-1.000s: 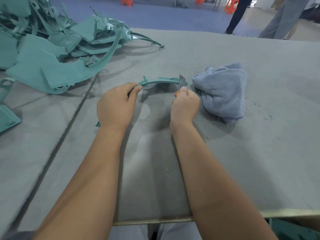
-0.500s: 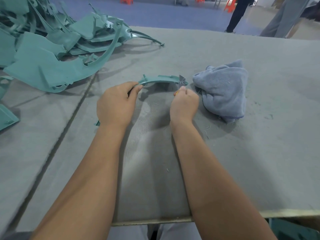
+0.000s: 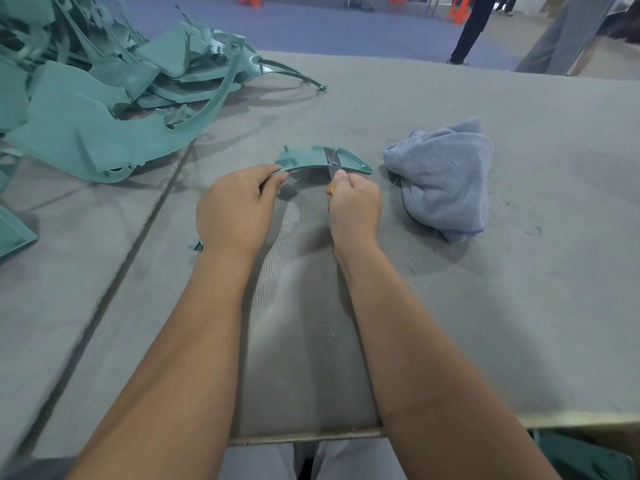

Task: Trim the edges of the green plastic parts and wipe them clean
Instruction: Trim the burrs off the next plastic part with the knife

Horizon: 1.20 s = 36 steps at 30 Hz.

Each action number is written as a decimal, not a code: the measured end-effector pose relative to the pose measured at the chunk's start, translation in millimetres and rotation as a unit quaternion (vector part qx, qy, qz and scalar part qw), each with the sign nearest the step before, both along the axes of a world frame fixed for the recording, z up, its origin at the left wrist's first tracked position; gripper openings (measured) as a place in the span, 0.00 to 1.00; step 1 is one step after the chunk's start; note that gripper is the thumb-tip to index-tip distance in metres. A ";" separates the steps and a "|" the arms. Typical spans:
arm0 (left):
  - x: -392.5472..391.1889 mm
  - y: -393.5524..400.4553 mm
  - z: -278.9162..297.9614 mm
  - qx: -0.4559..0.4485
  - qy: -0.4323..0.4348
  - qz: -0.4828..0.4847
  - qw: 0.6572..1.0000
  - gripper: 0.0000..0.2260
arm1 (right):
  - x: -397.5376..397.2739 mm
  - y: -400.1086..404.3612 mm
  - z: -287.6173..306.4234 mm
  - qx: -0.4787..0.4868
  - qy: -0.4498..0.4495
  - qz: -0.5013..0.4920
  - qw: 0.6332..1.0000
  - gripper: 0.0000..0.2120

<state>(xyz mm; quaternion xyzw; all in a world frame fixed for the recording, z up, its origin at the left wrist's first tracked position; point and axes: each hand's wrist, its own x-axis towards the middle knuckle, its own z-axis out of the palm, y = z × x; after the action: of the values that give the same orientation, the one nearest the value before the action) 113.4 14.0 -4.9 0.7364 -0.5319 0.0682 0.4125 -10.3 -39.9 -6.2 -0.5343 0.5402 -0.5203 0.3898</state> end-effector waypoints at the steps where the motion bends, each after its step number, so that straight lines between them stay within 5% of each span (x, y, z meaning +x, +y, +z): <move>1: 0.4 0.4 0.0 -0.001 0.001 -0.001 1.000 0.14 | -0.9 0.1 0.5 0.003 -0.009 0.005 1.000 0.19; 27: -2.2 1.4 0.6 -0.019 -0.033 -0.010 0.999 0.14 | -3.9 7.4 9.5 0.049 -0.089 0.160 0.982 0.19; 32: 0.3 2.2 1.7 0.000 -0.031 0.003 1.000 0.16 | -10.0 4.6 15.2 0.041 -0.259 0.031 0.965 0.17; 36: 2.2 1.5 6.3 -0.011 -0.016 0.024 1.000 0.18 | -15.5 -2.2 16.7 -0.001 -0.157 -0.101 0.982 0.12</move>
<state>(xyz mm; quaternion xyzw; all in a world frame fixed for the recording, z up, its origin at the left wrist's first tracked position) 115.5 15.5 1.4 0.7434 -0.5198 0.0957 0.4099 -25.8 -42.1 10.5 -0.3893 0.5230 -0.6345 0.4150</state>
